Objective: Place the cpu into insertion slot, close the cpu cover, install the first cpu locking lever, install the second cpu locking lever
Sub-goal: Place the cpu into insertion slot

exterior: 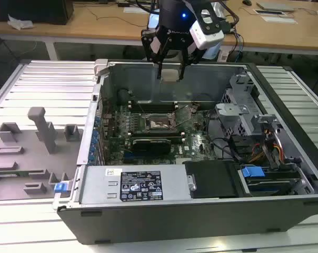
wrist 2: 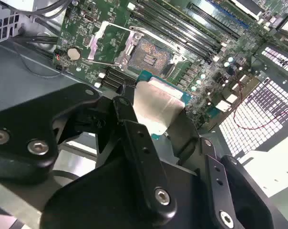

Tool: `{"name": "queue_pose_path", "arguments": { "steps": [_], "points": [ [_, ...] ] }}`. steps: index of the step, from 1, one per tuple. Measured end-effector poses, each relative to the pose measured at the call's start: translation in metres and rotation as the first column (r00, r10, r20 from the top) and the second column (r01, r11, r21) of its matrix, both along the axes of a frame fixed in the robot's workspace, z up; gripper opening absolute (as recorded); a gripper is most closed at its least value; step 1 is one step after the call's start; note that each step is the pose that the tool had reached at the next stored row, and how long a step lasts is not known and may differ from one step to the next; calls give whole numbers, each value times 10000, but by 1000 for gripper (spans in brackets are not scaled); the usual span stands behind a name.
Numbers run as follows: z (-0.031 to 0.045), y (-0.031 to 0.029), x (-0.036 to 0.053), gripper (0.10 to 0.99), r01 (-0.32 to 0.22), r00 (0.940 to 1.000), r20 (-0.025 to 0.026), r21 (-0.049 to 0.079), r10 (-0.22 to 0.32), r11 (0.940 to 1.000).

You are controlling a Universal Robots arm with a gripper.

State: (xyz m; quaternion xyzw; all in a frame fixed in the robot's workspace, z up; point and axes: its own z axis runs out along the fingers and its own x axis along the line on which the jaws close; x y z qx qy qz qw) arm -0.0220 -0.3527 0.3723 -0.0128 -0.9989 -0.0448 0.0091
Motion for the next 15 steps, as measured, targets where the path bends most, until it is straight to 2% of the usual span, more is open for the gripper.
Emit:
{"name": "queue_pose_path", "arguments": {
  "steps": [6, 15],
  "points": [
    [-4, 0, 0, 533, 0, 10000, 0, 0, 0, 10000],
    [-107, 0, -5, 533, 0, 10000, 1, 1, 0, 10000]
  ]
}}
